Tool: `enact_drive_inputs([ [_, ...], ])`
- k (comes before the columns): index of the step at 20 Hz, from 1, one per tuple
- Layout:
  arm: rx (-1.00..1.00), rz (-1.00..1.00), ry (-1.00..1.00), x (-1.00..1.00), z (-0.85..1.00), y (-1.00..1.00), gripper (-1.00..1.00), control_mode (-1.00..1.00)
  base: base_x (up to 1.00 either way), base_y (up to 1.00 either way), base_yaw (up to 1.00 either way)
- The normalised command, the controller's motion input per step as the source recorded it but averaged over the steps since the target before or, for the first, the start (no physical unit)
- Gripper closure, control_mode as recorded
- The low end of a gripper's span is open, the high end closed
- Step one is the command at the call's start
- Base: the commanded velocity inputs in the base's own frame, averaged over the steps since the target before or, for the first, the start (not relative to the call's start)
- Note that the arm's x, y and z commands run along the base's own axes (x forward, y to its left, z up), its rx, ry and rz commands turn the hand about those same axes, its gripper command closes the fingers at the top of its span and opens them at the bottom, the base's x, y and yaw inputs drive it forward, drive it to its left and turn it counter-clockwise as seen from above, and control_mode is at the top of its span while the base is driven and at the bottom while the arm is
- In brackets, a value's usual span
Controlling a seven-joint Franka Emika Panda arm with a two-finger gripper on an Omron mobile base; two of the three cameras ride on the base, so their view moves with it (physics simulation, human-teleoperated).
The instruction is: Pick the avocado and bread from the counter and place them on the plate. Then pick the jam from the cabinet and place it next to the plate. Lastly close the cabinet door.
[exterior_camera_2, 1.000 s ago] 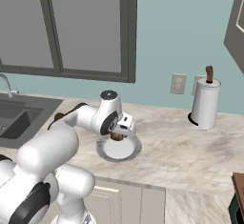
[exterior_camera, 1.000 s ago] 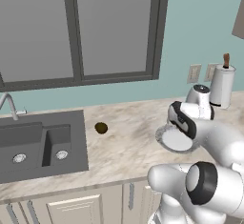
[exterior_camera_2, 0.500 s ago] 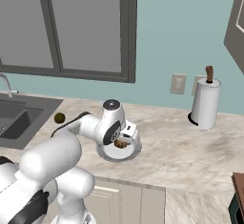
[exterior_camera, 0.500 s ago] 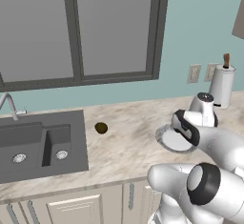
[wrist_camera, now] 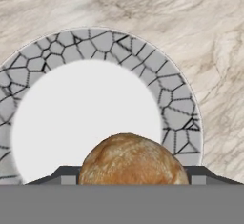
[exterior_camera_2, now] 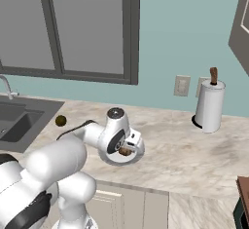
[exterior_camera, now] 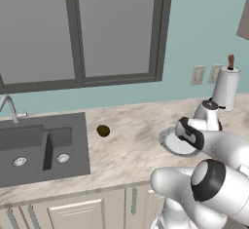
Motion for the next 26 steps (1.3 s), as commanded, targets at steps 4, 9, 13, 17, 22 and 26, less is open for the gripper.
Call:
enact_drive_inputs([
  [4, 0.00, 0.00, 0.00, 0.00, -0.16, -0.11, 1.00, -1.00, 0.00, 0.00, 0.00],
  [9, 0.00, -0.01, 0.00, 0.06, -0.14, 0.00, 1.00, -1.00, 0.00, 0.00, 0.00],
  [13, 0.00, -0.01, 0.00, 0.12, -0.13, 0.00, 1.00, -1.00, 0.00, 0.00, 0.00],
  [17, 0.00, 0.00, 0.00, 0.13, -0.10, 0.00, 1.00, -1.00, 0.00, 0.00, 0.00],
  [22, 0.00, 0.00, 0.00, 0.13, -0.09, 0.00, 1.00, -1.00, 0.00, 0.00, 0.00],
  [26, 0.00, 0.00, 0.00, 0.12, -0.11, 0.00, 1.00, -1.00, 0.00, 0.00, 0.00],
])
